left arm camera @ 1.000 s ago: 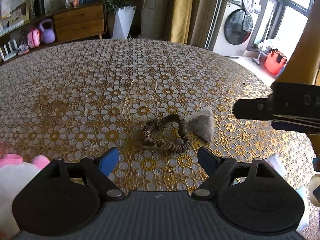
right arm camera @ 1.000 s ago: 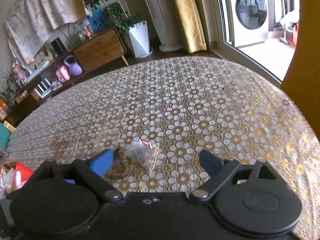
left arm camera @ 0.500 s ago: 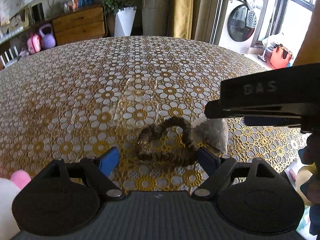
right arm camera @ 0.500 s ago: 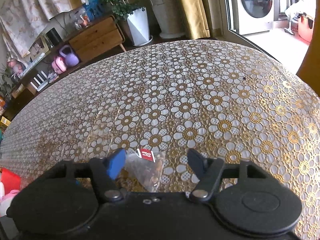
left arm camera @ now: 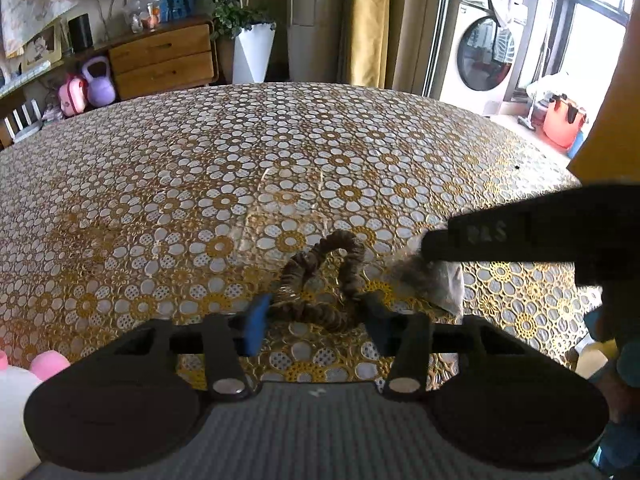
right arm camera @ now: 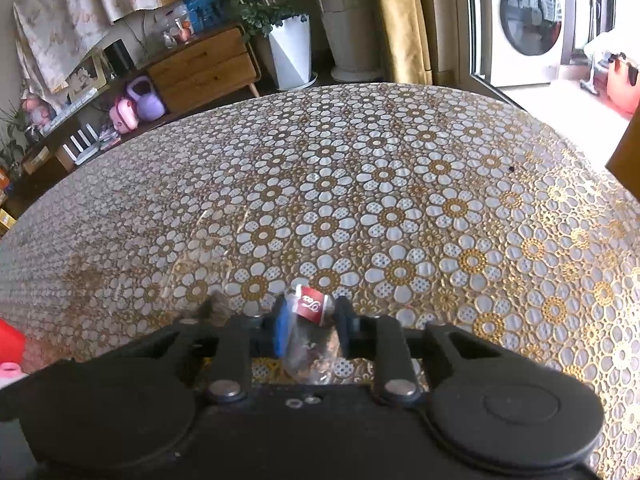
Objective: Organize soft objects
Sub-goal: 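Grasp the brown hair tie with left tool while right tool grasps the small clear bag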
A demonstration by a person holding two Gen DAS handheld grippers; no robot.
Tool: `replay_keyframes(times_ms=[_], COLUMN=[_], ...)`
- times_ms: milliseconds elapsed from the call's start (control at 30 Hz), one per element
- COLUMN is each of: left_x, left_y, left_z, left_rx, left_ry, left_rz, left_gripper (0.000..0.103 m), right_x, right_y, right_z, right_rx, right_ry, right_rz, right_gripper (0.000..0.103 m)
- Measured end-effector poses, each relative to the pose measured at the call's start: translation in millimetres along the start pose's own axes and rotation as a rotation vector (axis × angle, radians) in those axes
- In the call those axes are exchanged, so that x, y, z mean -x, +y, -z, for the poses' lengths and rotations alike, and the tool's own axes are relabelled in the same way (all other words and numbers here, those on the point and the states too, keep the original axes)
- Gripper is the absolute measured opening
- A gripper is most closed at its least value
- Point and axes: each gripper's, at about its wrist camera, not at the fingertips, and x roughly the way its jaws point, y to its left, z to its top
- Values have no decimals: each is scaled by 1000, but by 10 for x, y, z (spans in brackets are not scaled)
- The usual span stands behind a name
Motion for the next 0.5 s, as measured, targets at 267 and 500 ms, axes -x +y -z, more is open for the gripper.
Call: replay_keyframes(times_ms=[267,500], left_x=[40,266], left_y=[135,158], left_z=[-19,-2], left_rx=[49,44], left_ry=[26,22], left_rz=[40,72], left_gripper=[20,19], right_x=[120,449], right_y=[-88,-182], right_z=[89,213], right_rx=[-38,-124], right_ry=[-45,-103], right_rz=[9,-36], right_gripper=[1,0])
